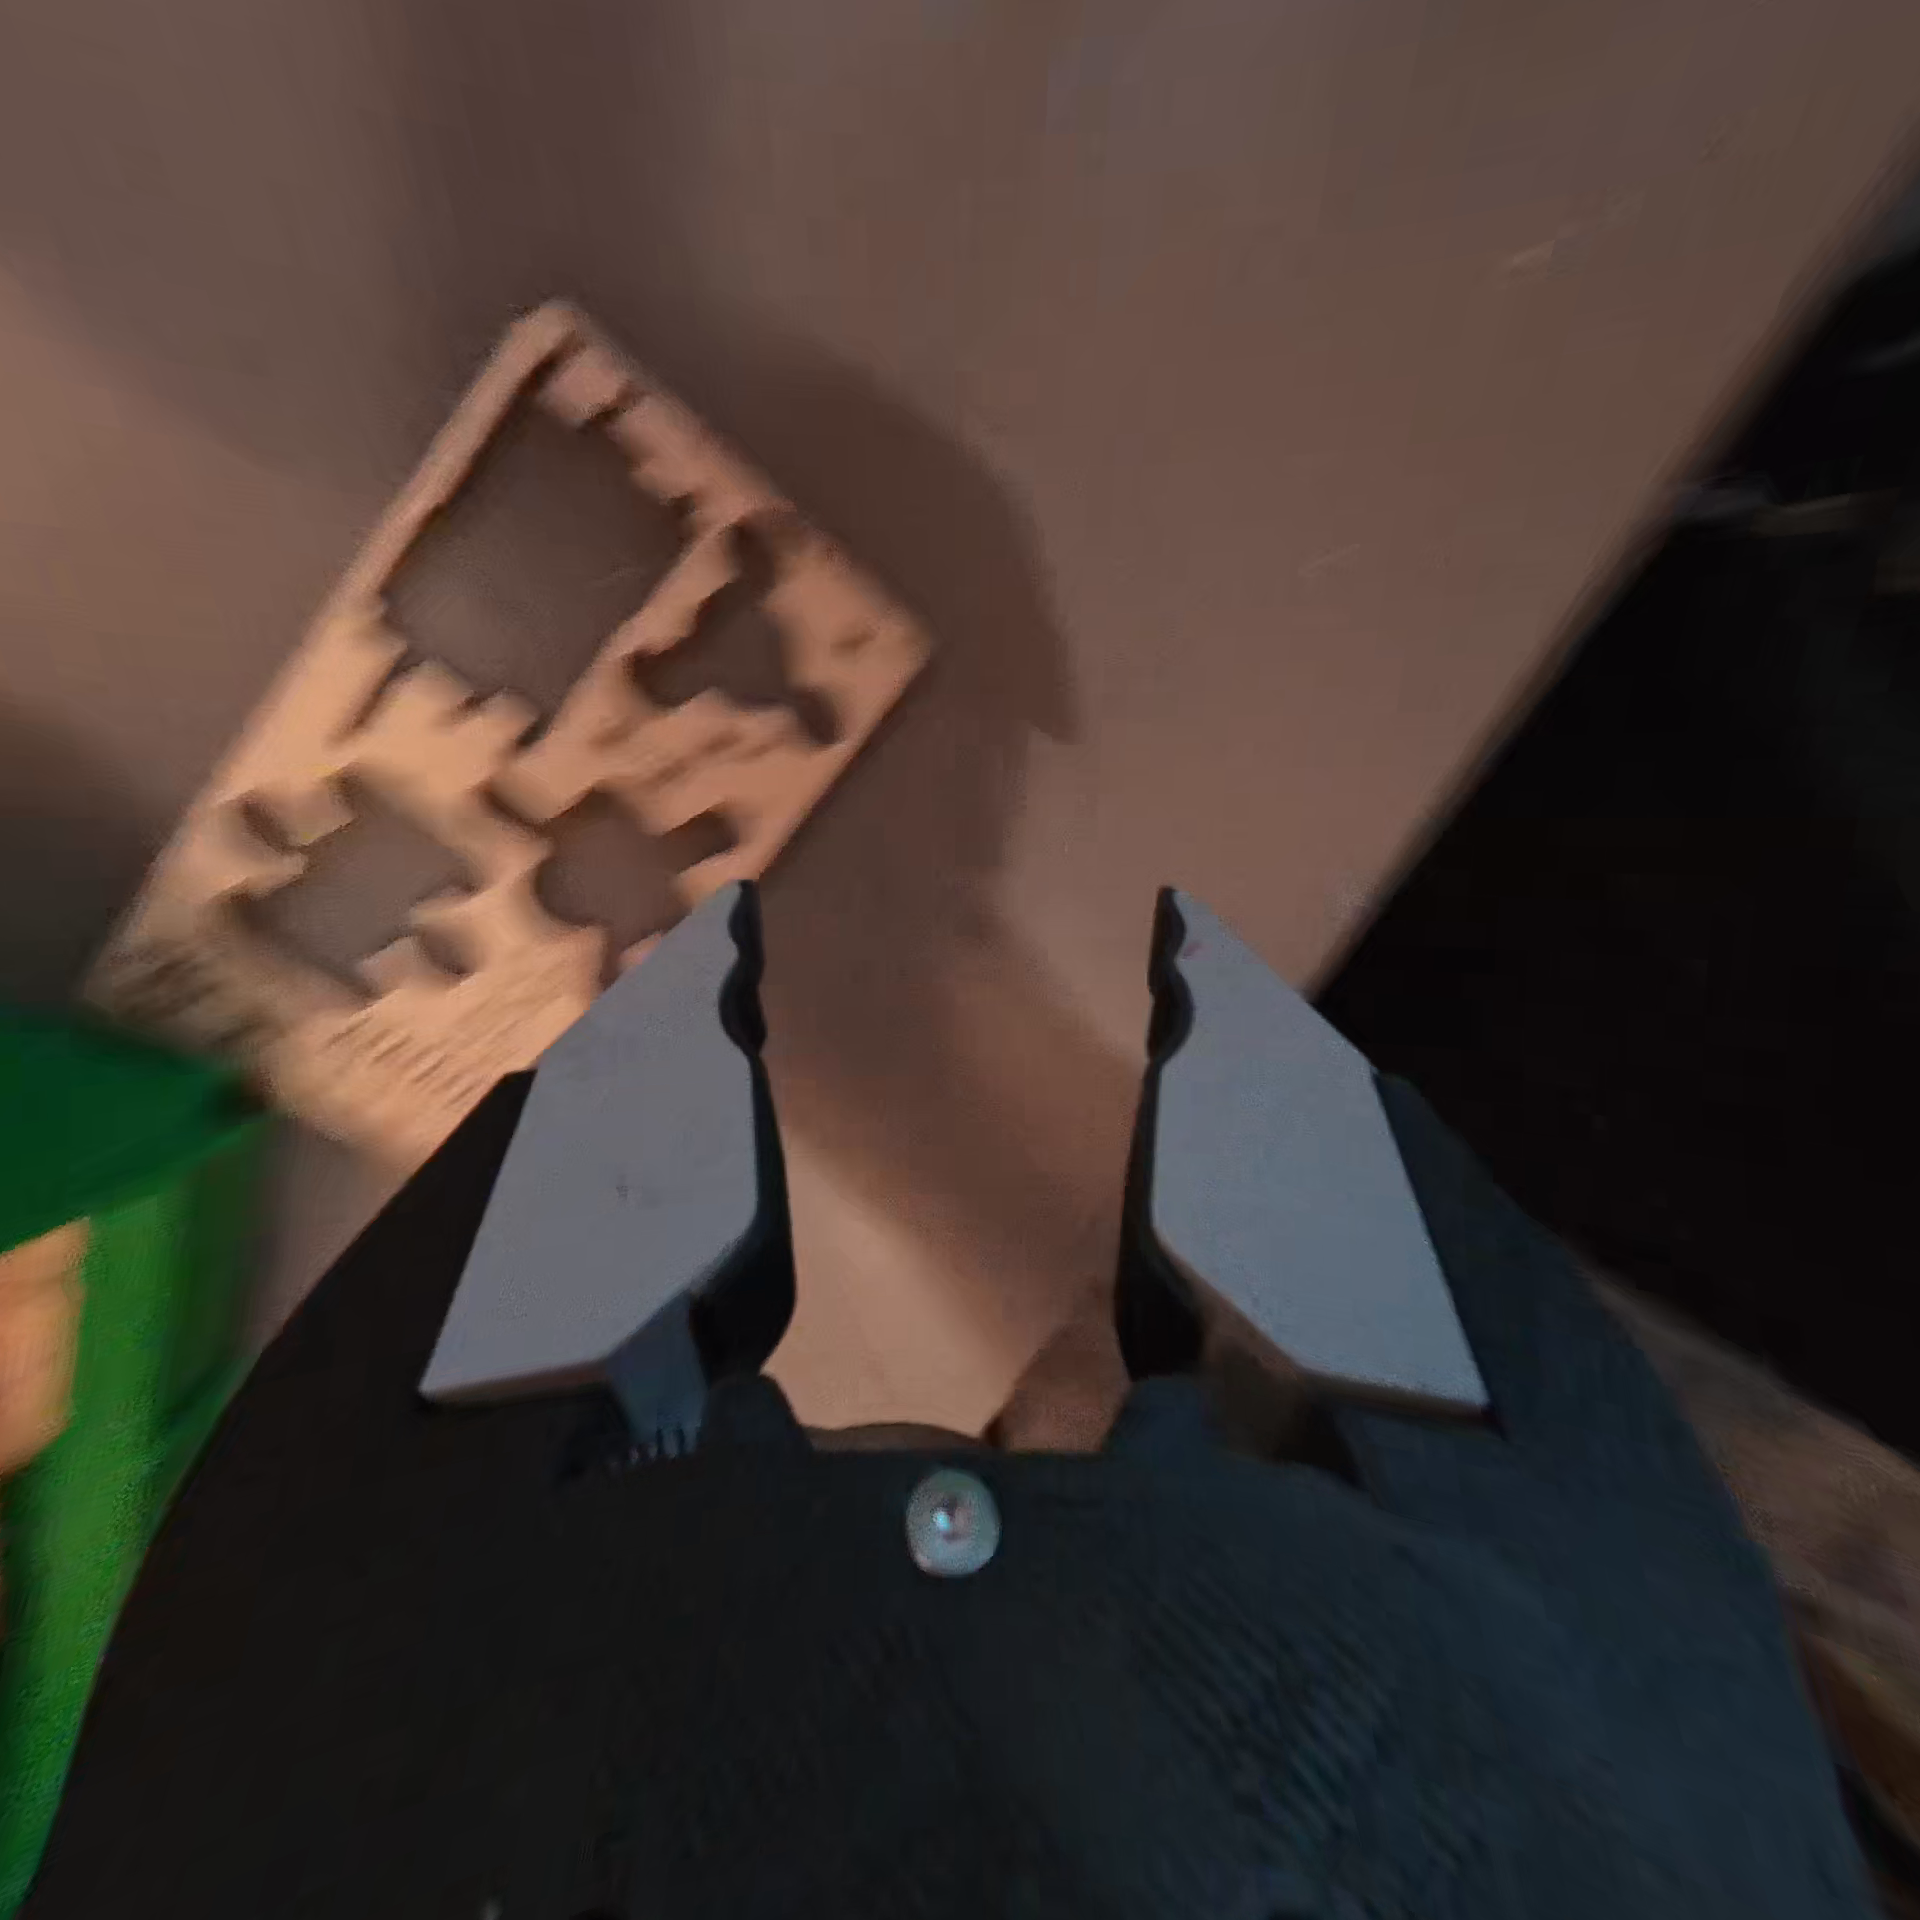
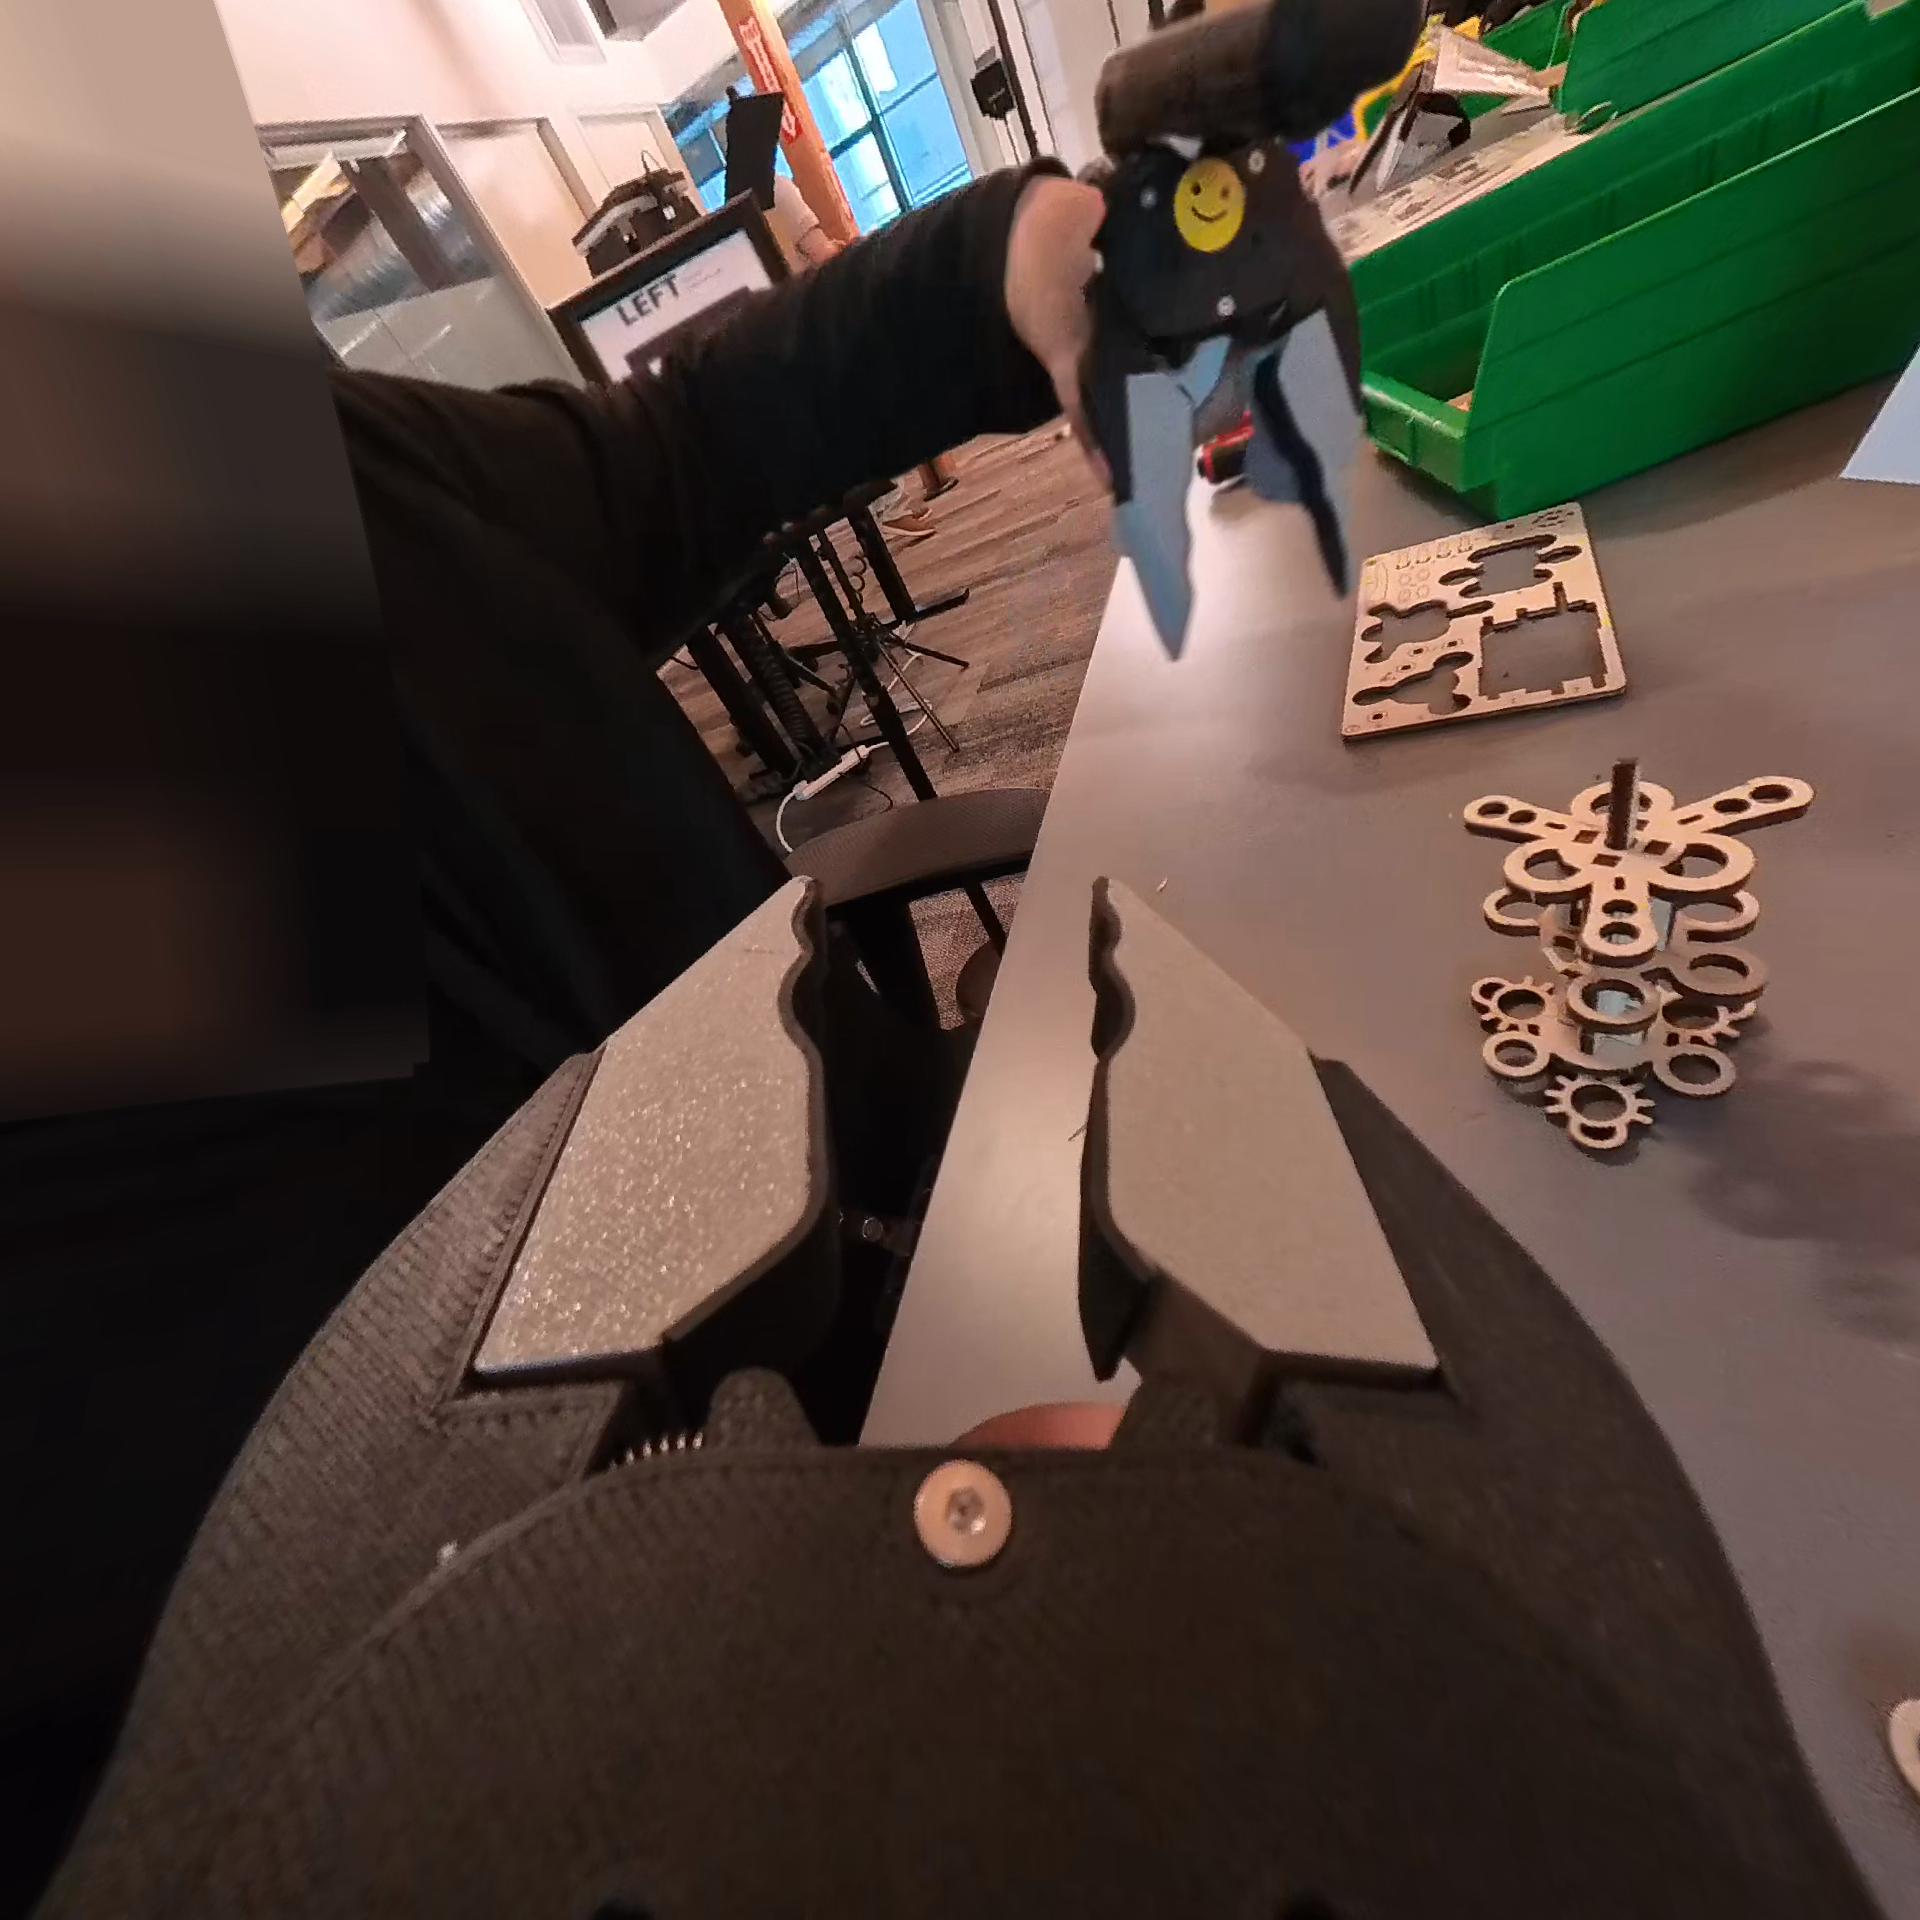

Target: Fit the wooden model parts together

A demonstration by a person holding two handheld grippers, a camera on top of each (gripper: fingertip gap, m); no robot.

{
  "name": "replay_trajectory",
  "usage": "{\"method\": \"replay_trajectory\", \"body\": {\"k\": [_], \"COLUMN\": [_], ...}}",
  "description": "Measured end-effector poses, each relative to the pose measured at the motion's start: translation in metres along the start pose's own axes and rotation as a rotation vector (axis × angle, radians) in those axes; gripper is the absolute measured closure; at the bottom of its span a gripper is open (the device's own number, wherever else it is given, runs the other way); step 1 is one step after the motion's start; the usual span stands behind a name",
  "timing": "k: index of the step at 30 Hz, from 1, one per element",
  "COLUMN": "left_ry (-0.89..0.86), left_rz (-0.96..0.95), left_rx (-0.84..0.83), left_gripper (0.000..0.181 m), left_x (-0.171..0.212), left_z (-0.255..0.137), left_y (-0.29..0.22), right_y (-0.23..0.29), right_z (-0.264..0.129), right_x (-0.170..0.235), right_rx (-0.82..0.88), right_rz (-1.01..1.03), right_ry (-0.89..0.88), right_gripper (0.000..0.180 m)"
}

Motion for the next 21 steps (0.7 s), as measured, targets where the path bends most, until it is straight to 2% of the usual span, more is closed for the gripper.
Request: {"method": "replay_trajectory", "body": {"k": [1,3,6,9,14,16,18,19,21], "left_ry": [0.063,0.194,0.265,0.188,0.109,0.060,-0.021,-0.073,-0.184], "left_rz": [0.009,-0.030,-0.137,-0.167,-0.166,-0.118,-0.050,0.012,0.058], "left_rx": [-0.104,-0.200,-0.184,-0.217,-0.045,0.096,0.345,0.403,0.349], "left_gripper": [0.108,0.104,0.088,0.073,0.050,0.059,0.092,0.096,0.097], "left_x": [0.014,0.045,0.078,0.081,0.063,0.051,0.035,0.027,0.012], "left_z": [0.002,0.009,0.017,0.015,0.021,0.020,0.012,0.006,-0.006], "left_y": [0.015,0.040,0.061,0.075,0.047,0.011,-0.039,-0.057,-0.063], "right_y": [0.000,0.001,0.002,0.001,0.000,-0.001,0.000,0.000,0.000], "right_z": [-0.001,-0.002,-0.001,0.001,0.006,0.006,0.007,0.007,0.010], "right_x": [0.000,-0.001,-0.003,-0.003,-0.002,0.000,0.000,0.000,0.000], "right_rx": [-0.002,-0.007,-0.014,-0.017,-0.022,-0.019,-0.015,-0.013,-0.014], "right_rz": [0.001,0.002,-0.008,-0.008,0.001,0.005,0.006,0.006,0.009], "right_ry": [-0.004,-0.010,-0.013,-0.009,0.005,0.011,0.013,0.016,0.021], "right_gripper": [0.132,0.132,0.132,0.132,0.132,0.132,0.132,0.132,0.132]}}
Point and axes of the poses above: each gripper's, where its closed fingertips meet, z out along the fingers, x out of its underside, y = z × x across the jaws, the point moved 5 cm from there along -z, back along the fingers, and after that the axes turned 7 degrees about y, right-handed, at the moved point
